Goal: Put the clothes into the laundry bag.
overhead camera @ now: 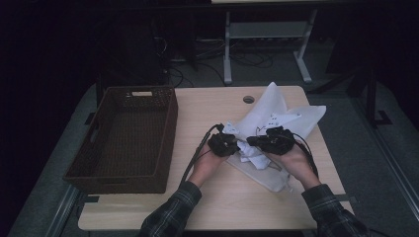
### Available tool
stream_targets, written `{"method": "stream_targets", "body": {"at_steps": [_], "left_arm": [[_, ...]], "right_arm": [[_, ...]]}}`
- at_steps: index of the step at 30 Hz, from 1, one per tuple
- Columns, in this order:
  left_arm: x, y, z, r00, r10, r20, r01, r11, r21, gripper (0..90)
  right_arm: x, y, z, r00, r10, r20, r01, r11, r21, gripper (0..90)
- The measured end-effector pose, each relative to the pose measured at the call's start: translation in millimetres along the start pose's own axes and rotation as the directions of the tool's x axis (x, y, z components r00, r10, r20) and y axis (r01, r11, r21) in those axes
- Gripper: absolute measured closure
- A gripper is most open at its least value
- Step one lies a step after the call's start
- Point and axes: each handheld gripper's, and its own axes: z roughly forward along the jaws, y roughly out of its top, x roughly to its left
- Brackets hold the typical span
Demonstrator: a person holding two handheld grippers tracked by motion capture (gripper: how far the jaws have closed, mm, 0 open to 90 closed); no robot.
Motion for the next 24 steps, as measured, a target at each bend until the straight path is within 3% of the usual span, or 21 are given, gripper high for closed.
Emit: {"method": "stream_targets", "body": {"at_steps": [5, 11, 17, 20, 24], "left_arm": [[4.9, -6.8, 0.7, 0.9996, -0.019, -0.021, 0.019, 0.9997, 0.017, 76.1], [3.0, -16.3, -21.0, 0.9994, -0.022, -0.026, 0.023, 0.9996, 0.016, 52.3], [6.1, -24.0, -51.5, 0.9979, -0.001, -0.064, 0.001, 1.0, 0.001, 42.1], [14.3, -27.1, -56.1, 0.9964, -0.009, -0.084, 0.007, 0.9999, -0.014, 38.4], [25.6, -29.0, -50.5, 0.9946, -0.027, -0.101, 0.026, 0.9996, -0.008, 35.7]], "right_arm": [[0.0, -0.5, 0.8, 1.0, -0.001, -0.001, 0.001, 1.0, 0.002, 88.5], [-0.5, -1.4, 0.8, 1.0, -0.002, -0.001, 0.002, 1.0, 0.005, 88.6], [-0.8, -2.9, 0.7, 1.0, -0.001, 0.0, 0.001, 1.0, 0.008, 88.5], [-0.7, -3.1, 0.8, 1.0, -0.002, 0.001, 0.002, 1.0, 0.007, 88.5], [-0.5, -3.5, 0.6, 1.0, -0.001, -0.002, 0.001, 1.0, 0.008, 88.5]]}}
